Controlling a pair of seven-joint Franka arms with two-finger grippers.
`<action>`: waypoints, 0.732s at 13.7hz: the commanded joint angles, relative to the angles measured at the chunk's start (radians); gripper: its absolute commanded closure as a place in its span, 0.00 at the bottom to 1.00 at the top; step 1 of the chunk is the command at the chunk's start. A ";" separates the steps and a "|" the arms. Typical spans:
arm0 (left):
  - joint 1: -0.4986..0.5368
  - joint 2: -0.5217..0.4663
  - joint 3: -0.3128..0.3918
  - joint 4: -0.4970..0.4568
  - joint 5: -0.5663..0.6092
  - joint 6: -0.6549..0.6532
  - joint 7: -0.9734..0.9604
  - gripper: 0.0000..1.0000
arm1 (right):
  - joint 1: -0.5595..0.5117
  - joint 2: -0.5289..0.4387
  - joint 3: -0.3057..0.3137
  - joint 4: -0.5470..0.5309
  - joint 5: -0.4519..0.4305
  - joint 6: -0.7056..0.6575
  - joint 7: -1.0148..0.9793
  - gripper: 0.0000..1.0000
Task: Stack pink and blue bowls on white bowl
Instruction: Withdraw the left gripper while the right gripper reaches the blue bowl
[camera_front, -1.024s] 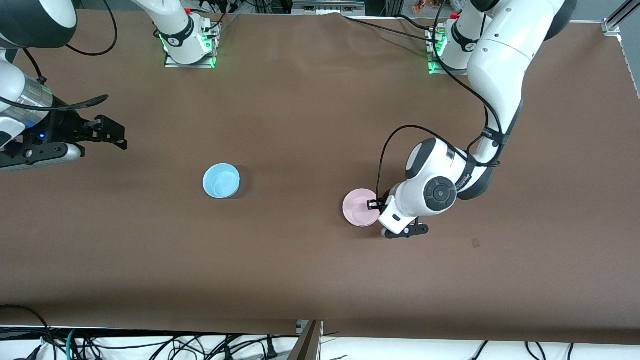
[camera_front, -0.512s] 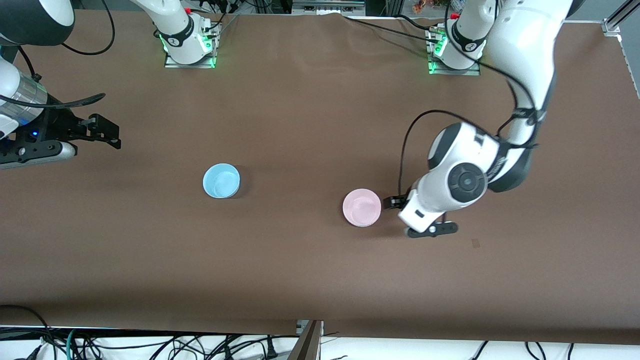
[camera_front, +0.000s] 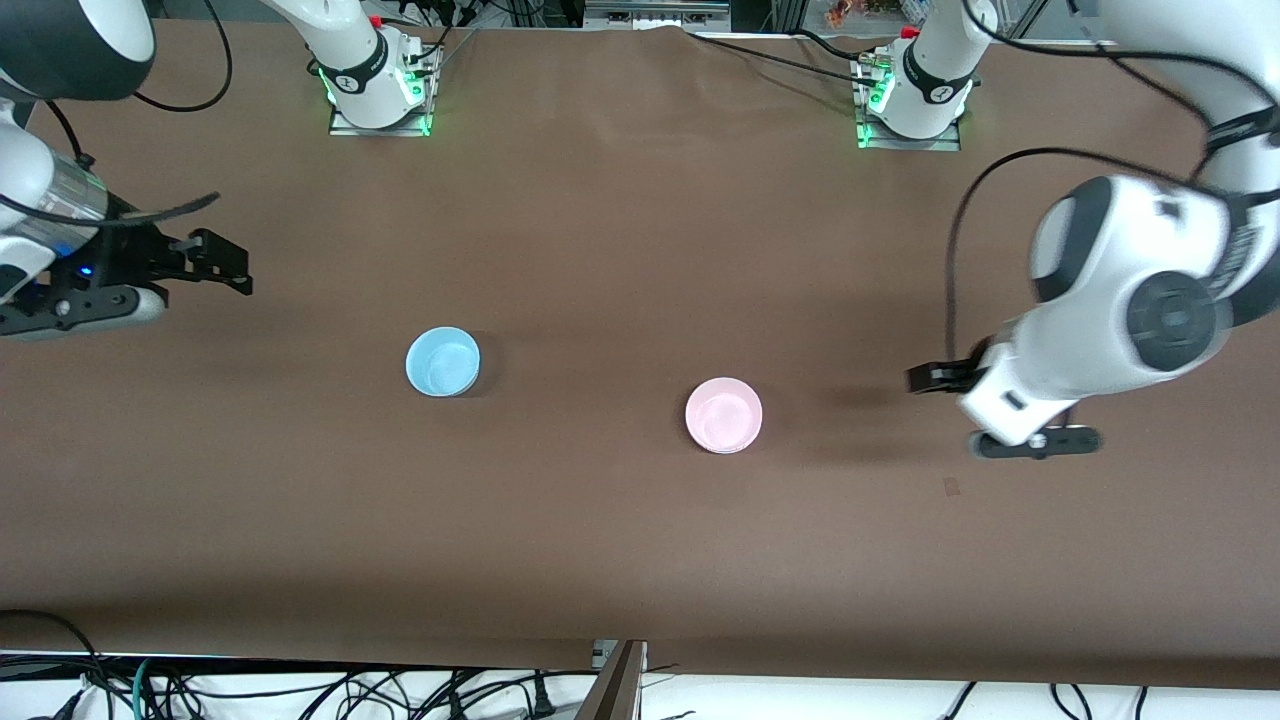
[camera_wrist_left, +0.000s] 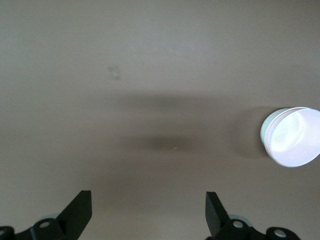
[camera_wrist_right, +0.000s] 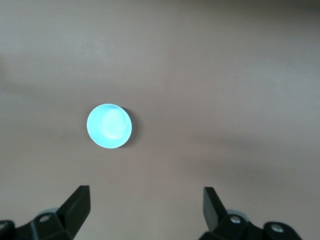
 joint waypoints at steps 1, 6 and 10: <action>0.068 -0.101 -0.007 -0.031 0.014 -0.040 0.138 0.00 | -0.001 0.037 0.003 0.006 0.040 -0.008 0.010 0.01; 0.128 -0.231 -0.011 -0.102 0.011 -0.116 0.309 0.00 | 0.017 0.207 0.003 0.009 0.097 0.053 0.060 0.00; 0.144 -0.346 0.027 -0.272 -0.014 0.003 0.347 0.00 | 0.065 0.328 0.003 -0.074 0.092 0.273 0.083 0.01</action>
